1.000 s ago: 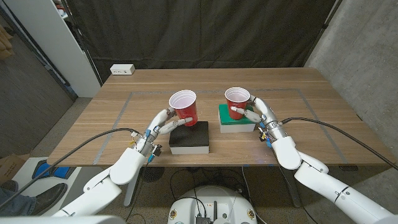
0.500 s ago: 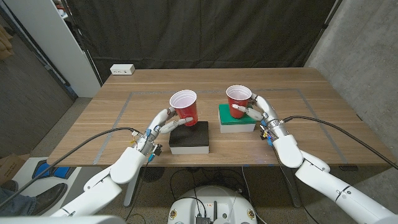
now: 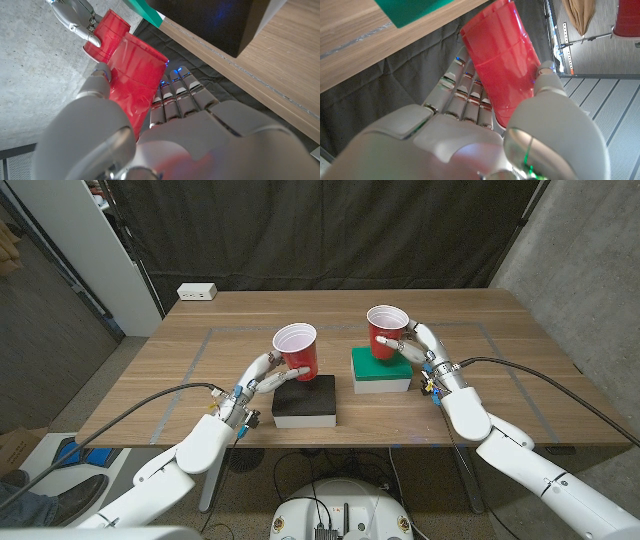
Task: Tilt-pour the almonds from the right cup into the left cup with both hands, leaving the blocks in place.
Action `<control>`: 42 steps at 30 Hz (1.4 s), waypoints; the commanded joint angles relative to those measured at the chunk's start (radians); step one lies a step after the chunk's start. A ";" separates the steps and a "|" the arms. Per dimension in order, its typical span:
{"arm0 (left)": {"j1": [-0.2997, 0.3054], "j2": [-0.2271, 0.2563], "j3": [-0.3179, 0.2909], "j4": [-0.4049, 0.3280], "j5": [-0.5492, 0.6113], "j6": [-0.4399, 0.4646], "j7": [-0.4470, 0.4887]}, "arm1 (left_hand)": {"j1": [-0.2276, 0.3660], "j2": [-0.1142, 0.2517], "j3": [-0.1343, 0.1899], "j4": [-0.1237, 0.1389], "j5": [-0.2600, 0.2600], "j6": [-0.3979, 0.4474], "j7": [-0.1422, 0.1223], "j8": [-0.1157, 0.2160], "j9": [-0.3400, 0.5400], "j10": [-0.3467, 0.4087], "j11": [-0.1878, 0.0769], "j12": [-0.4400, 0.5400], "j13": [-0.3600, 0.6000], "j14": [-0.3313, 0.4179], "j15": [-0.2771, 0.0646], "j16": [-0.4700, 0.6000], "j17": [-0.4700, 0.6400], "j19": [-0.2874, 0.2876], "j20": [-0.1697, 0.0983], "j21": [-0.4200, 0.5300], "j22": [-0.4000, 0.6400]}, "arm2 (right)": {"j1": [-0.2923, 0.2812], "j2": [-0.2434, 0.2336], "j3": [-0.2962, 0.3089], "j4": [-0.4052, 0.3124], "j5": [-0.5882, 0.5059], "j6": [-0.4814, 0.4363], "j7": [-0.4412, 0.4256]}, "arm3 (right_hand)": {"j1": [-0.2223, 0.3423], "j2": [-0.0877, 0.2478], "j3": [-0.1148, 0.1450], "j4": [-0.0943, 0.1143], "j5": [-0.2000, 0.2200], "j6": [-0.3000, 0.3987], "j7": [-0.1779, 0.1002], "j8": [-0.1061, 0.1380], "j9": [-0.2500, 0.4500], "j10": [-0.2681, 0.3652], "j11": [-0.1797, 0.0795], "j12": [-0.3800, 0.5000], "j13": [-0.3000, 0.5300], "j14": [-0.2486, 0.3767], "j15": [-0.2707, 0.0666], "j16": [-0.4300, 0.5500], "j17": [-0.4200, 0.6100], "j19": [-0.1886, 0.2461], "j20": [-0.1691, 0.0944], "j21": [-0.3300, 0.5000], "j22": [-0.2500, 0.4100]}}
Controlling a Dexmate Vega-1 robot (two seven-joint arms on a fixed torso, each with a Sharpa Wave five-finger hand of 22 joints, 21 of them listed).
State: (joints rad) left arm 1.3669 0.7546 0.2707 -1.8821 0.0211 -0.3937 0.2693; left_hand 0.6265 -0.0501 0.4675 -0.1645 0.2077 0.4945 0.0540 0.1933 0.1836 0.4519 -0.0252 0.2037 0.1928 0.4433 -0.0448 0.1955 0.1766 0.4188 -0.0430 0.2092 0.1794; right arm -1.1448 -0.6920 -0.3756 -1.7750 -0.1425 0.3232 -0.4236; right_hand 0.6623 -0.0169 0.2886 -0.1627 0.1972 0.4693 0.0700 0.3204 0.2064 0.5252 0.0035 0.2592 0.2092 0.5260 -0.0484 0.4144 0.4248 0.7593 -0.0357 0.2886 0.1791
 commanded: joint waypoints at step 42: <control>-0.047 0.015 0.024 0.013 -0.055 0.001 -0.066 | 0.020 0.016 -0.014 -0.002 0.009 0.020 0.004 0.002 0.003 0.021 0.004 0.005 0.004 0.021 -0.047 0.002 0.003 0.018 -0.045 0.001 0.001 | -0.265 -0.044 0.167 -0.246 0.002 -0.014 -0.012 | 0.025 0.015 -0.002 0.011 -0.009 0.019 -0.002 0.004 0.007 0.019 0.009 -0.011 0.008 0.010 -0.007 0.024 0.030 0.016 -0.002 0.005 0.007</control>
State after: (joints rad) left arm 1.3406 0.7709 0.2809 -1.8762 -0.0304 -0.3996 0.2138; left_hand 0.6388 -0.0380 0.4563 -0.1670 0.2112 0.5049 0.0542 0.1929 0.1835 0.4664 -0.0215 0.2077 0.1928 0.4520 -0.0463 0.1955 0.1769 0.4277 -0.0444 0.2092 0.1769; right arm -1.3258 -0.7319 -0.2538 -1.9683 -0.1189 0.2897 -0.4197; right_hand 0.6768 -0.0024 0.2879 -0.1574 0.1884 0.4890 0.0649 0.3252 0.2115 0.5411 0.0125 0.2513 0.2116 0.5368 -0.0483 0.4297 0.4526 0.7718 -0.0376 0.2925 0.1839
